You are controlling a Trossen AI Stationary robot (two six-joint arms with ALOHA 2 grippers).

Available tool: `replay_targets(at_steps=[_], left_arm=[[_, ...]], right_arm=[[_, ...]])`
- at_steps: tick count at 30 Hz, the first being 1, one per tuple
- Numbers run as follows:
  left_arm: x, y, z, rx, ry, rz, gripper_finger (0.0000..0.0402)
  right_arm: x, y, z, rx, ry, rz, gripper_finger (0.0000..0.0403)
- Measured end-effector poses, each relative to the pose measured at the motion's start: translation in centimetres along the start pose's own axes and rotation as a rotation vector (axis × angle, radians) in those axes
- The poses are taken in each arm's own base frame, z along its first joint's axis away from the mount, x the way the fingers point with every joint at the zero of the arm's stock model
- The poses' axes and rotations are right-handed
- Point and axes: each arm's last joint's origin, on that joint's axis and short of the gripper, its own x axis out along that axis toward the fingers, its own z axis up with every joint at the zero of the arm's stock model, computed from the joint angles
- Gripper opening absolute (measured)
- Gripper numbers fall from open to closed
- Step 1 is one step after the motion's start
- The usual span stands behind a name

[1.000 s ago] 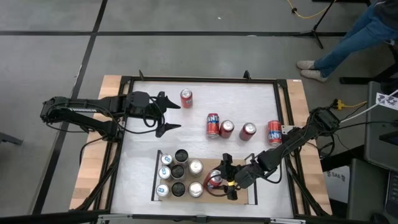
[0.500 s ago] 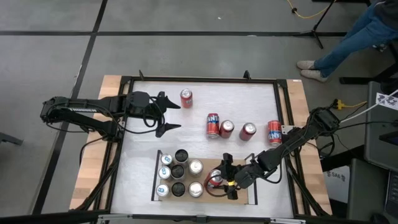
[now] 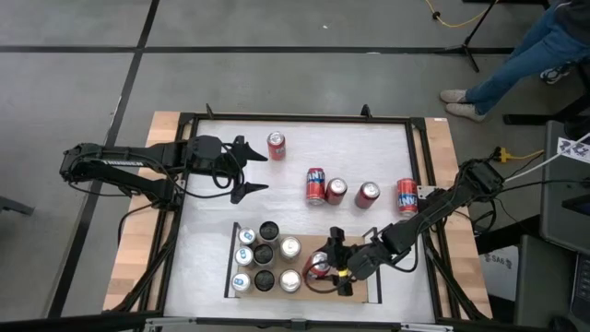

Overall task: Place canned beverage on shelf
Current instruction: Put the red soda can on the shelf aligned with the silver soda can

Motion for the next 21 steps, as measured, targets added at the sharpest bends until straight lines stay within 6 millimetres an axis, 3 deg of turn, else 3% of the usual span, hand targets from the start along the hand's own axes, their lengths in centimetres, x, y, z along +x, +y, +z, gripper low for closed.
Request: replay_targets(at_steps=[11,21], left_arm=[[0.0,0.0,0.0,0.000,0.000,0.000,0.0387],[0.0,0.0,0.0,0.000,0.000,0.000,0.0387]], right_arm=[[-0.5,-0.4,2.0,-0.049,0.074,-0.070,0.0294],[0.3,-3.8,2.6,-0.042,0.135,-0.117,0.0294]])
